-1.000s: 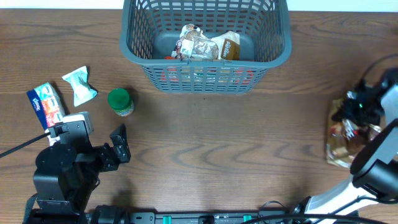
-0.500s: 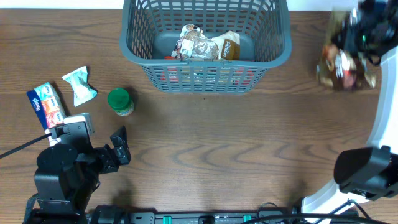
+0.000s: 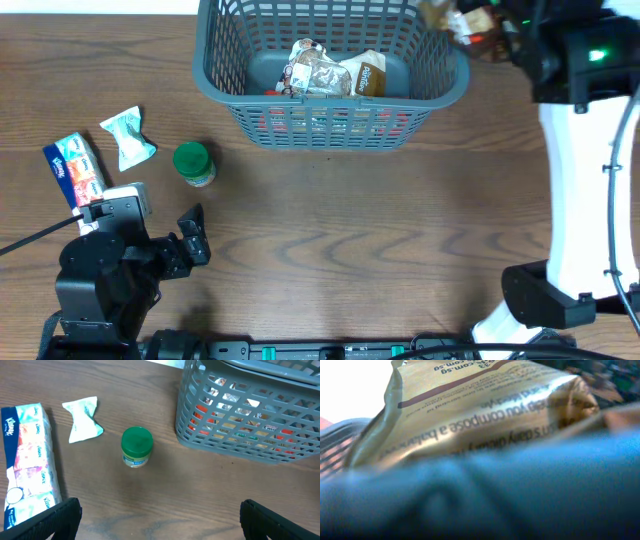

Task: Pack container
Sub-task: 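Lift the Nescafe pouch and lower it into the basket, open gripper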

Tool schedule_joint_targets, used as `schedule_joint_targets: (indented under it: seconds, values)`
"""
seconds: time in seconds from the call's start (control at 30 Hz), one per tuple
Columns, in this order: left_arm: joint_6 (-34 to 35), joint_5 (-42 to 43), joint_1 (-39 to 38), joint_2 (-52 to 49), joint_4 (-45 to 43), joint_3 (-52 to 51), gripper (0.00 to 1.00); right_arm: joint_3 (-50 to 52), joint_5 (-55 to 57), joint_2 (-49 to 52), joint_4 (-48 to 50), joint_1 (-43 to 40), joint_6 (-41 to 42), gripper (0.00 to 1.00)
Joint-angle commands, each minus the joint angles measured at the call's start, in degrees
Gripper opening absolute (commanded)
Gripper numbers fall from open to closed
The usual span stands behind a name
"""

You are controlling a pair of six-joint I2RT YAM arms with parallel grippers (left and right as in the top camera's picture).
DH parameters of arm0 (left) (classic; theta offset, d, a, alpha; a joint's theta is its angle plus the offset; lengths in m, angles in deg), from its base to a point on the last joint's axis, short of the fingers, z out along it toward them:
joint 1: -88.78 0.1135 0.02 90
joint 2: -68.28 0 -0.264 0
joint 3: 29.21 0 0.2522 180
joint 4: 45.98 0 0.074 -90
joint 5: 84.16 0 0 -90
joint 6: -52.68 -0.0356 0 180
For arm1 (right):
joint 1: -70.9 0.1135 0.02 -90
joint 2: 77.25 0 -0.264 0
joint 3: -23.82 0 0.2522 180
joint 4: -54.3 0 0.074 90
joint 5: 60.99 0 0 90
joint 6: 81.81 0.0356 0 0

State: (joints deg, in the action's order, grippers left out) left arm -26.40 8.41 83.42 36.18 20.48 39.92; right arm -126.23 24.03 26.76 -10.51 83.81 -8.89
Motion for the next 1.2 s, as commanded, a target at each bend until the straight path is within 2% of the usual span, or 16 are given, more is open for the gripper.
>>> schedule_joint_targets:
  seconds: [0.0, 0.1, 0.17, 0.47, 0.73, 0.83, 0.87, 0.93, 1.03, 1.17]
  values:
    - [0.11, -0.68, -0.17, -0.02, 0.15, 0.79, 0.98, -1.7, -0.59, 1.73, 0.33, 2.36, -11.54, 0.01]
    - [0.11, -0.68, -0.17, -0.02, 0.17, 0.79, 0.99, -1.7, -6.12, 4.9, -1.11, 4.72, -21.9, 0.01]
    - [0.11, -0.66, -0.17, 0.0, 0.17, 0.79, 0.98, -1.7, -7.13, 6.8, -1.49, 5.88, -25.27, 0.01]
    - [0.13, -0.66, -0.17, 0.0, 0.15, 0.79, 0.99, -1.7, -15.82, 17.38, -2.56, 8.59, -26.49, 0.01]
    - [0.13, -0.68, -0.17, 0.0, 0.17, 0.79, 0.99, -1.7, -16.28, 25.62, -5.66, 10.03, -26.27, 0.01]
    - [0.13, -0.68, -0.17, 0.0, 0.2, 0.79, 0.98, -1.7, -16.31, 27.23, -7.15, 10.01, -26.27, 0.09]
    - [0.13, -0.68, -0.17, 0.0, 0.17, 0.79, 0.98, -1.7, -16.31, 27.28, -7.58, 10.01, -26.27, 0.18]
    - [0.13, -0.68, -0.17, 0.0, 0.17, 0.79, 0.98, -1.7, -16.28, 27.26, -7.96, 10.01, -26.27, 0.5]
    - [0.11, -0.68, -0.17, 0.0, 0.17, 0.79, 0.99, -1.73, -16.31, 26.73, -7.91, 10.01, -26.27, 0.61]
    - [0.13, -0.68, -0.17, 0.0, 0.17, 0.79, 0.99, -1.73, -16.5, 24.83, -7.82, 10.01, -26.27, 0.85]
